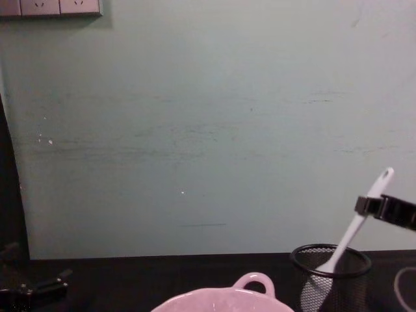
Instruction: Use the one hand to pick up the spoon and stir the clear water in the bowl.
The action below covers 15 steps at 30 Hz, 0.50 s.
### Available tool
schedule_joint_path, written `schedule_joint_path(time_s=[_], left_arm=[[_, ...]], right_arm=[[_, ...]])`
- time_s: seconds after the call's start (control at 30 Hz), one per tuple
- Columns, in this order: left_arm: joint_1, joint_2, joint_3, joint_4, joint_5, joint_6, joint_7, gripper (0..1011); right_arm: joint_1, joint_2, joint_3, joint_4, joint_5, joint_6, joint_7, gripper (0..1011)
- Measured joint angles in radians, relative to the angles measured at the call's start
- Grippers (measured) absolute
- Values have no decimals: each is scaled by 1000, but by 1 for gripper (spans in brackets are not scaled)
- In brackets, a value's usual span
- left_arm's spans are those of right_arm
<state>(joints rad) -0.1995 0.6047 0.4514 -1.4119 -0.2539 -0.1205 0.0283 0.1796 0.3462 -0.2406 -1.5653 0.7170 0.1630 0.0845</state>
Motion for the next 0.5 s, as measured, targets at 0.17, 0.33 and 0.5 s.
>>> schedule_joint_path(time_s=[0.17, 0.33, 0.5], left_arm=[[0, 0, 0, 0, 0, 0, 0, 1011], [0, 0, 0, 0, 0, 0, 0, 1011], [0, 0, 0, 0, 0, 0, 0, 1011]], right_arm=[[-22, 37, -9, -73, -62, -32, 44, 124], [-35, 82, -15, -143, -131, -56, 83, 123], [-38, 121, -16, -191, -187, -70, 119, 123]])
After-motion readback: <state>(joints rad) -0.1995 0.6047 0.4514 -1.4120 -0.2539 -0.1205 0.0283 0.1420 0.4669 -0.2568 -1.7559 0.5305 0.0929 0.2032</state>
